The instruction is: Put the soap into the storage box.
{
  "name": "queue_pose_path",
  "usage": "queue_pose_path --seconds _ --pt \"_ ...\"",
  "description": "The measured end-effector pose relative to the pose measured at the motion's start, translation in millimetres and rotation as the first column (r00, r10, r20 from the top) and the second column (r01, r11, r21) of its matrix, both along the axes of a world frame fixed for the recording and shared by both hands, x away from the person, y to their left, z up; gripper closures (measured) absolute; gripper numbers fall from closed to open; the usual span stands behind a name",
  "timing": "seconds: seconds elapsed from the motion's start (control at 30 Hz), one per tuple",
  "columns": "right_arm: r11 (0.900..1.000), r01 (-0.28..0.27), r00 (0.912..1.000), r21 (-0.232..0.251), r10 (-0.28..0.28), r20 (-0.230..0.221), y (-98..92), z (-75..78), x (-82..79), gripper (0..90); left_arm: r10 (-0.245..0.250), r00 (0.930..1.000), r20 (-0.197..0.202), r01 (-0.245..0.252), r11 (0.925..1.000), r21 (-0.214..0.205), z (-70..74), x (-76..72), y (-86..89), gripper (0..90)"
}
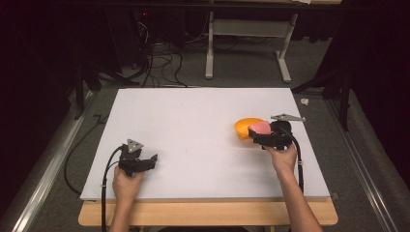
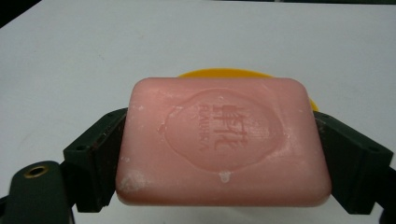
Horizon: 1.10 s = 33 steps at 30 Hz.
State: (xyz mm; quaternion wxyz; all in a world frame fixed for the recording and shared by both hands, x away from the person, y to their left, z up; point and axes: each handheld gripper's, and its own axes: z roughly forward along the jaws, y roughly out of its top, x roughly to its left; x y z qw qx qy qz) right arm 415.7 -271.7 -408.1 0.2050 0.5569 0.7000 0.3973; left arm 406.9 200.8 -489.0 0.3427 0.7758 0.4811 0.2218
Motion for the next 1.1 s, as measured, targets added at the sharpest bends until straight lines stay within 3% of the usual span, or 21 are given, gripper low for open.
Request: queue_pose_path --seconds 0.6,0.77,1.1 --pt "0.9995 0.027 0.9985 -0.017 -0.028 -0.047 6.4 2.9 29.2 13.7 0.000 1.0000 0.004 0.000 1.0000 0.004 0.1 -0.4 -0.4 21.7" --pt "0.9988 0.033 0.9954 -0.035 -0.036 -0.088 10.3 0.4 38.1 13.7 0.000 1.0000 0.003 0.000 1.0000 0.002 0.0 -0.2 -0.2 21.8" --pt "0.9970 0.059 0.9893 -0.050 -0.065 -0.130 15.6 -5.9 51.5 13.7 0.000 1.0000 0.003 0.000 1.0000 0.003 0.1 -0.3 -0.2 21.7"
